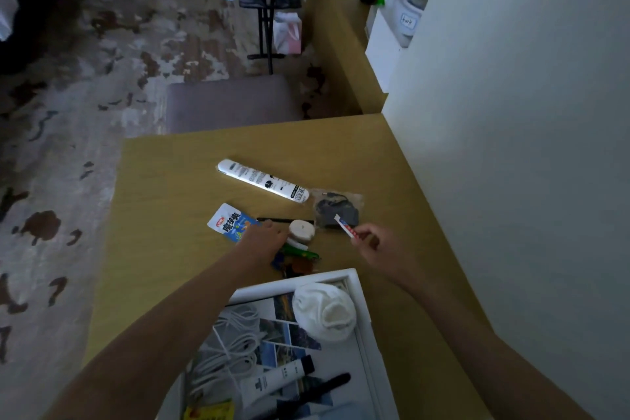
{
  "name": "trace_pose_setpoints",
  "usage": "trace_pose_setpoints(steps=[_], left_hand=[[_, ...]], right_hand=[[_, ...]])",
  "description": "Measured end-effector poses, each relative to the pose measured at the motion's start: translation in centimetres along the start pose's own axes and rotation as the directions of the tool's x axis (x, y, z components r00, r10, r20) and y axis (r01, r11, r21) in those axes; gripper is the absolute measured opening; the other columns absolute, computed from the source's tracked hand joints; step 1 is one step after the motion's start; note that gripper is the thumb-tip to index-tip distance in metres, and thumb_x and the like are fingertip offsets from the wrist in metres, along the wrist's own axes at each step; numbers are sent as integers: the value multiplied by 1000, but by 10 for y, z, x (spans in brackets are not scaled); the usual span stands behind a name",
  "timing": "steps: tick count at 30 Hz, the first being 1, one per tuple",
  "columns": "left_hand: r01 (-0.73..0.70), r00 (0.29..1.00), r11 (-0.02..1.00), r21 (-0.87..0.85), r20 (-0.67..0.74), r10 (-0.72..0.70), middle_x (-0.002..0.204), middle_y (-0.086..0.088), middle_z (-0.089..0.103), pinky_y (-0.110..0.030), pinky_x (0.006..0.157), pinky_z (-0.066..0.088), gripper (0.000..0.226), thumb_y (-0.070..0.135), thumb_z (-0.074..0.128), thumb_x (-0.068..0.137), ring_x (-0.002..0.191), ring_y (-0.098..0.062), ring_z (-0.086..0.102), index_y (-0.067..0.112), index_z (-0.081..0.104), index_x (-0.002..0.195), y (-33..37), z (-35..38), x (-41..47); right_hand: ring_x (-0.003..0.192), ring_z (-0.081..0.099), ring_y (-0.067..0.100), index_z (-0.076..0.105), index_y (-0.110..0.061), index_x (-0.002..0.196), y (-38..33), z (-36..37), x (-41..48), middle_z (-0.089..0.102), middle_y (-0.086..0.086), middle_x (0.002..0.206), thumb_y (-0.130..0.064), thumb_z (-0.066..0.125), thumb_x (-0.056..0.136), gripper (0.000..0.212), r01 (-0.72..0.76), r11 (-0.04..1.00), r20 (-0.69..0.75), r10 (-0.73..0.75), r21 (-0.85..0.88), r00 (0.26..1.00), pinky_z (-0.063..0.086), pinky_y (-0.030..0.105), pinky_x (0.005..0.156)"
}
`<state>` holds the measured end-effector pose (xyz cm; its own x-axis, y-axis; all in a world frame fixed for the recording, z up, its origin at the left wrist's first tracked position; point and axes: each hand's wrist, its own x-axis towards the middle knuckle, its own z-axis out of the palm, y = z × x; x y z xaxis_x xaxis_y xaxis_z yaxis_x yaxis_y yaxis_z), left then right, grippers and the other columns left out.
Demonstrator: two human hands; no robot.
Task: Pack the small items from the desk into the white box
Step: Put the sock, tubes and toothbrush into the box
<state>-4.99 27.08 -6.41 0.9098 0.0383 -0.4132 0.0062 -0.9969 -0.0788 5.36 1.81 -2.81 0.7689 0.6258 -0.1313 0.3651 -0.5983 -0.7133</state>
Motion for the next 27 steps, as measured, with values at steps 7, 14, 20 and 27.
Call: trace_pose_setpoints(steps=[7, 14, 20, 27], left_hand=[[175, 943, 917, -358, -205, -260, 112, -10, 59, -41, 72, 46, 22, 18, 53, 90, 106, -29, 53, 11, 54, 110, -1, -38, -72], [193, 809, 827, -529, -391, -439, 109, -12, 60, -48, 82, 48, 23, 20, 53, 92, 105, -32, 52, 8, 57, 111, 13, -59, -187], [74, 779, 773, -631, -447, -439, 104, -10, 59, -45, 76, 48, 17, 14, 51, 93, 93, -31, 57, 10, 57, 108, 21, -56, -253], [-52, 804, 792, -608, -497, -328, 111, -10, 59, -43, 79, 48, 24, 16, 53, 92, 97, -29, 57, 7, 55, 115, 43, -28, -272]], right_hand=[[77, 58, -11, 66, -15, 108, -54, -29, -39, 65, -6, 88, -24, 63, 93, 18, 197, 978, 27, -200, 70, 979, 44, 6, 62], [68, 53, 3, 64, -29, 100, -90, -6, -92, 58, -19, 82, -39, 55, 91, 15, 516, 845, 296, -461, -143, 837, 42, 15, 59], [87, 60, 18, 67, -18, 97, -102, 45, -112, 64, 0, 98, -28, 52, 92, 19, 569, 715, 543, -312, -406, 780, 50, 33, 77], [85, 60, 14, 68, -21, 96, -95, 81, -134, 64, -1, 97, -25, 61, 86, 12, 600, 715, 703, -216, -359, 678, 50, 30, 75]])
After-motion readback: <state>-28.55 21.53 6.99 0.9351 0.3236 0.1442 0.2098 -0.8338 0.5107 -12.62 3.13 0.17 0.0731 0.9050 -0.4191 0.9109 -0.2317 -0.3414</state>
